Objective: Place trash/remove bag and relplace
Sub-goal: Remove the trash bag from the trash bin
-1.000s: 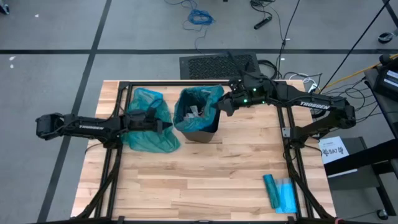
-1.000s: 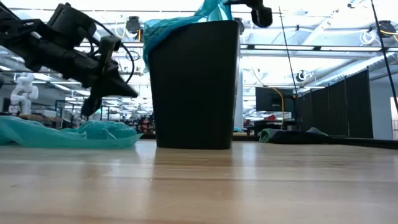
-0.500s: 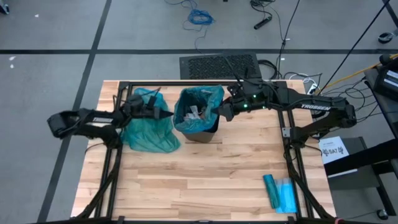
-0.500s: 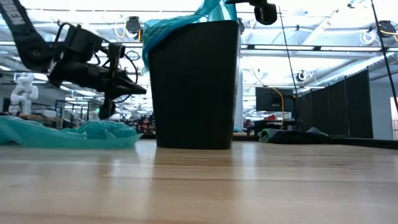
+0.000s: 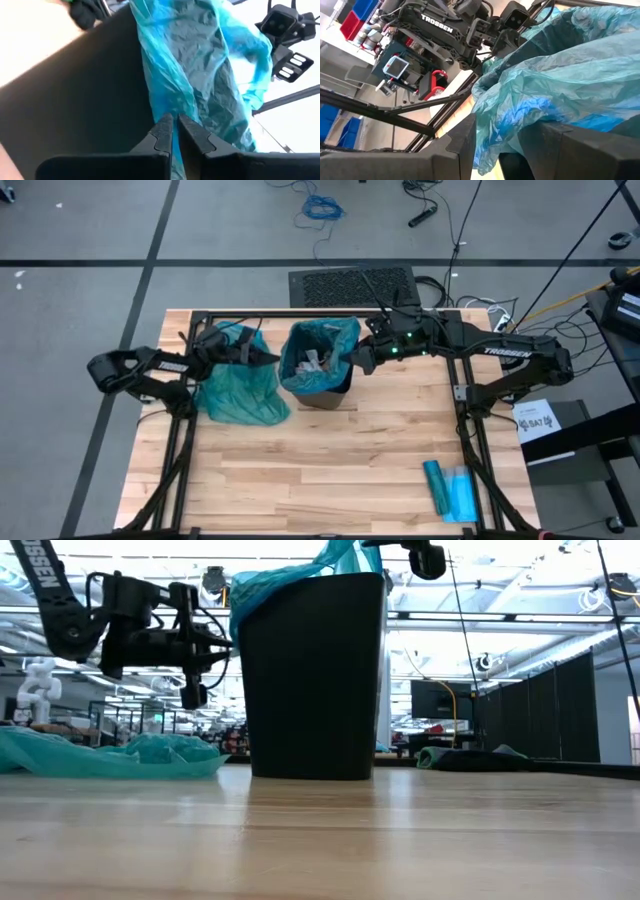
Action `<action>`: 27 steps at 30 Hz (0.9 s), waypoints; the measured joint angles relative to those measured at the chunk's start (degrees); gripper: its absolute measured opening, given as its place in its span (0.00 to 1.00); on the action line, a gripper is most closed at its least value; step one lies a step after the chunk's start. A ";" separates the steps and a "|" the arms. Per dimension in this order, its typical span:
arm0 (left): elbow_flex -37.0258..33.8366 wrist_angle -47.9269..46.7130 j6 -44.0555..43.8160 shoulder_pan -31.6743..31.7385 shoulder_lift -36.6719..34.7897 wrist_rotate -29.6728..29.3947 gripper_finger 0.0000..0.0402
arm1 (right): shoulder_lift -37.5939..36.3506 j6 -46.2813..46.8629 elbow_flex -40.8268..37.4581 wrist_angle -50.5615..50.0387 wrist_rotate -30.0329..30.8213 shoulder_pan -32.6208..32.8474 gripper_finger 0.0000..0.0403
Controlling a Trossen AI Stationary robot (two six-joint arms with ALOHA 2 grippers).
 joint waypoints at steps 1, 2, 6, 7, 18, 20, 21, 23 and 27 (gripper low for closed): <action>0.01 -0.07 0.07 0.02 0.00 -0.30 0.07 | 0.00 0.00 0.00 0.00 0.25 0.00 0.32; 0.01 -0.27 0.45 0.01 0.00 -0.90 0.07 | 0.00 0.00 0.00 0.00 0.31 0.00 0.32; 0.01 -1.03 3.87 -0.03 0.30 -3.06 0.07 | 0.00 0.00 0.00 0.02 0.35 -0.07 0.32; 0.01 -1.31 4.62 -0.01 0.29 -3.64 0.07 | 0.00 0.00 0.00 0.02 0.35 -0.07 0.32; 0.01 -5.82 3.50 -0.01 0.31 -5.55 0.08 | 0.00 -0.20 0.00 0.02 0.44 -0.07 0.32; 0.01 -5.77 3.55 -0.01 0.31 -5.57 0.11 | 0.00 -0.15 0.00 0.02 0.44 -0.07 0.32; 0.01 -5.77 3.58 -0.01 0.31 -5.57 0.12 | 0.00 -0.15 0.00 0.02 0.44 -0.07 0.32; 0.01 -5.77 3.56 -0.01 0.31 -5.57 0.17 | 0.00 -0.14 -0.02 0.02 0.44 -0.07 0.32; 0.01 -5.77 3.58 -0.02 0.31 -8.16 0.29 | 0.00 -0.09 -0.02 0.01 0.44 -0.07 0.32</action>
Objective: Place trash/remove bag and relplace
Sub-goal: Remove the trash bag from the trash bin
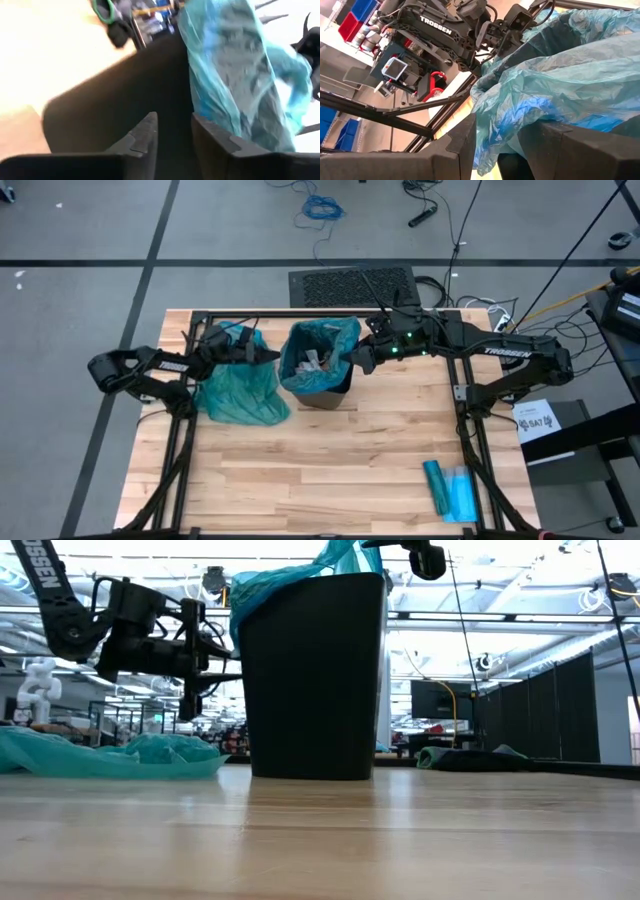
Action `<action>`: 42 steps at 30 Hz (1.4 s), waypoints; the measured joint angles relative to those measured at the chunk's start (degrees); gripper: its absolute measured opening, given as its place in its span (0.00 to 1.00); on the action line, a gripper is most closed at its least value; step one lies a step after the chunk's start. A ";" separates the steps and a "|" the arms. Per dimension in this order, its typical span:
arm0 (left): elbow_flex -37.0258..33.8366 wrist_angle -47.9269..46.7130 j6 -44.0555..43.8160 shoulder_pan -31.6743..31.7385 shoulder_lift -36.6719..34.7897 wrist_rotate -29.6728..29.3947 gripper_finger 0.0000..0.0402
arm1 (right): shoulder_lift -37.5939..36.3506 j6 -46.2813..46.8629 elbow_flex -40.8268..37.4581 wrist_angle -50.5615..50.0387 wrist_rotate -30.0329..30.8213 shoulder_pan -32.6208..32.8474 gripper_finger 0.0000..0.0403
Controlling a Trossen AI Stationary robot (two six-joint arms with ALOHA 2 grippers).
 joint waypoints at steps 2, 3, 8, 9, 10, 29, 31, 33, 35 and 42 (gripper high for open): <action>0.00 0.00 -0.06 0.01 0.00 -1.51 0.33 | 0.00 0.07 0.00 -0.01 0.00 0.00 0.32; 0.00 0.00 -0.09 0.01 0.00 -1.61 0.35 | 0.00 0.07 0.00 -0.01 0.00 0.00 0.32; 0.00 -0.11 -6.43 -0.15 0.00 -1.28 0.36 | 0.00 0.07 0.00 -0.01 0.00 0.00 0.32; 0.00 -0.30 -7.60 -0.43 0.00 -1.00 0.36 | 0.00 0.04 0.00 -0.01 0.00 0.00 0.32; 0.00 -0.45 -7.85 -0.70 0.00 -0.81 0.36 | 0.00 0.01 0.00 -0.01 0.00 0.00 0.32; 0.02 7.76 -9.55 -3.51 -0.02 2.04 0.36 | 0.00 -0.35 0.00 -0.06 0.00 0.00 0.32; 0.02 7.89 -9.61 -3.51 -0.02 2.04 0.36 | 0.00 -0.35 0.00 -0.06 -0.01 0.00 0.32; 0.02 9.20 -9.78 -3.51 -0.02 2.04 0.36 | 0.00 -0.33 0.00 -0.06 0.00 0.00 0.32; 0.02 10.71 -11.28 -3.51 -0.02 2.05 0.36 | 0.00 -0.11 0.00 -0.06 -0.01 0.00 0.32; 0.02 19.44 -15.97 -3.51 -0.02 1.93 0.36 | 0.00 -0.07 0.00 -0.08 -0.01 0.07 0.32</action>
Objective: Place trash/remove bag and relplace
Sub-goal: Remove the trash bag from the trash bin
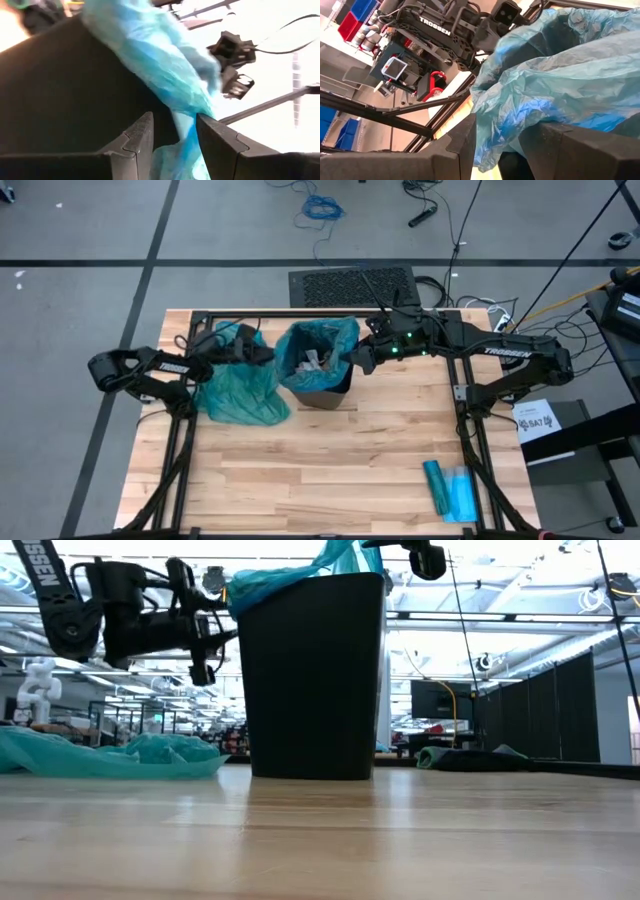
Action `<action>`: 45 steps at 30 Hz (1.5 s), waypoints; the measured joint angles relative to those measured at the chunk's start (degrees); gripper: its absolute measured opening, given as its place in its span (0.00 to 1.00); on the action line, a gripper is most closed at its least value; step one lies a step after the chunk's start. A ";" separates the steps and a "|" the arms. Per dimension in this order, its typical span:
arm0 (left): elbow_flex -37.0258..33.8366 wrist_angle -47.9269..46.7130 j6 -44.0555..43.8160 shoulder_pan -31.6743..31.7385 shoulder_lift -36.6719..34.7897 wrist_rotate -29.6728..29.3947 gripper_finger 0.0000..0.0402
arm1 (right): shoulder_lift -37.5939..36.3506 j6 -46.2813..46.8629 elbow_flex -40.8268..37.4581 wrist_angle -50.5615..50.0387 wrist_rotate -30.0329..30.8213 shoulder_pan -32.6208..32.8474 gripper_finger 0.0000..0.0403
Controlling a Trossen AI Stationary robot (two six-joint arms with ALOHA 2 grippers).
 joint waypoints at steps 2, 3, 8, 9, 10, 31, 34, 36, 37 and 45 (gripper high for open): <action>0.00 3.19 -1.44 0.00 0.00 -0.02 0.36 | 0.00 0.04 0.00 0.00 -0.01 0.00 0.32; 0.00 4.82 -2.31 0.00 0.00 -0.06 0.36 | 0.00 0.13 0.00 -0.03 -0.01 0.00 0.32; 0.97 10.08 -6.78 -0.35 0.00 -0.20 0.36 | 0.68 0.96 0.00 -0.29 -0.01 0.00 0.32; 1.54 10.06 -7.08 -0.65 0.00 -0.24 0.36 | 0.94 1.33 0.00 -0.23 -0.01 0.00 0.32; 2.33 10.05 -7.11 -1.12 0.00 -0.28 0.36 | 1.30 1.55 -0.02 0.17 -0.01 0.00 0.32; 10.71 9.82 -10.15 -0.99 -0.66 5.42 0.36 | 3.76 -0.46 -0.02 9.90 -0.32 0.35 0.32; 10.70 9.71 -10.23 1.79 -0.66 7.28 0.36 | 3.76 -0.46 -0.02 9.92 -0.29 0.72 0.32; 9.94 9.72 -10.27 3.87 -0.67 9.37 0.36 | 3.74 -0.48 -0.02 9.76 -0.27 1.03 0.32; 9.07 9.71 -10.36 5.00 -0.68 10.11 0.36 | 3.74 -0.48 -0.02 9.44 -0.25 1.33 0.32; -4.29 10.11 -11.24 11.11 -0.66 10.51 0.36 | 3.72 -0.46 -0.02 6.72 -0.08 2.99 0.32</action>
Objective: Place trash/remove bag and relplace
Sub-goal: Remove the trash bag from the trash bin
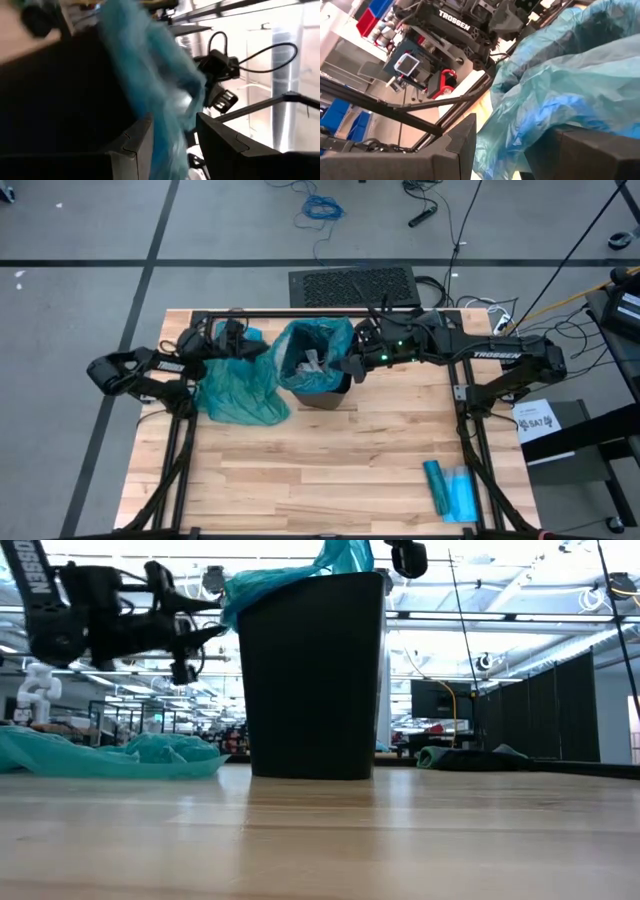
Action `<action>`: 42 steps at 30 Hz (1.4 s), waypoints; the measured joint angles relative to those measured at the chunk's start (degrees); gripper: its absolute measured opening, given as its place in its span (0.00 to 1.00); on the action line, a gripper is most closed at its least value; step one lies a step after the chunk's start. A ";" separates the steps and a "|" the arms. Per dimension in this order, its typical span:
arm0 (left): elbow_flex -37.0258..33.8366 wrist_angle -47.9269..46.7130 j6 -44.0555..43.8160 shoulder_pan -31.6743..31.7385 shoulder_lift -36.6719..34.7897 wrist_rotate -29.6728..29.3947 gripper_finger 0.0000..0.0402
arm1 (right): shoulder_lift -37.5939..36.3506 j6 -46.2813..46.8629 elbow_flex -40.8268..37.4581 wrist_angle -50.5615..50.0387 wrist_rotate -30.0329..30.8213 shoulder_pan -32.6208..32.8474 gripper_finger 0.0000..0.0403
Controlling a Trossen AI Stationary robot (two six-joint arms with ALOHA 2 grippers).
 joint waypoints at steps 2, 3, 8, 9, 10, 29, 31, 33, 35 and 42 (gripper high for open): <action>-1.39 -0.03 -0.88 -0.51 -0.21 -0.11 0.36 | -0.01 0.02 0.00 -0.23 0.01 0.01 0.32; -1.83 -0.05 -1.24 -0.73 -0.81 -0.37 0.36 | -0.01 0.02 0.00 -0.23 0.01 0.01 0.32; -0.71 0.07 -1.60 -3.18 -2.00 -3.11 0.36 | -0.01 -0.42 0.00 -0.20 1.11 -0.03 0.32; -0.34 0.08 -1.79 -3.87 -2.19 -3.06 0.36 | -0.01 -0.63 0.00 -0.23 1.66 -0.03 0.32; 0.06 0.08 -1.86 -4.51 -2.26 -2.99 0.36 | -0.01 -0.79 0.00 -0.18 1.82 -0.03 0.32; 3.13 -3.44 -0.41 -9.60 -2.09 -7.56 0.32 | -0.01 -1.45 0.00 -0.16 2.96 -0.06 0.32; 4.38 -3.81 -0.30 -9.60 -2.09 -7.60 0.26 | -0.01 -1.46 0.00 -0.16 2.98 -0.03 0.32; 5.55 -6.23 -0.13 -9.60 -2.09 -7.60 0.16 | -0.01 -1.46 0.00 -0.14 2.99 -0.06 0.32; 6.35 -9.30 1.37 -9.60 -2.09 -7.58 0.05 | -0.01 -1.45 0.00 -0.08 3.00 -0.06 0.32; 9.72 -9.86 1.19 -9.60 -2.34 -7.54 0.01 | -0.01 -1.44 0.00 1.10 3.06 -0.04 0.32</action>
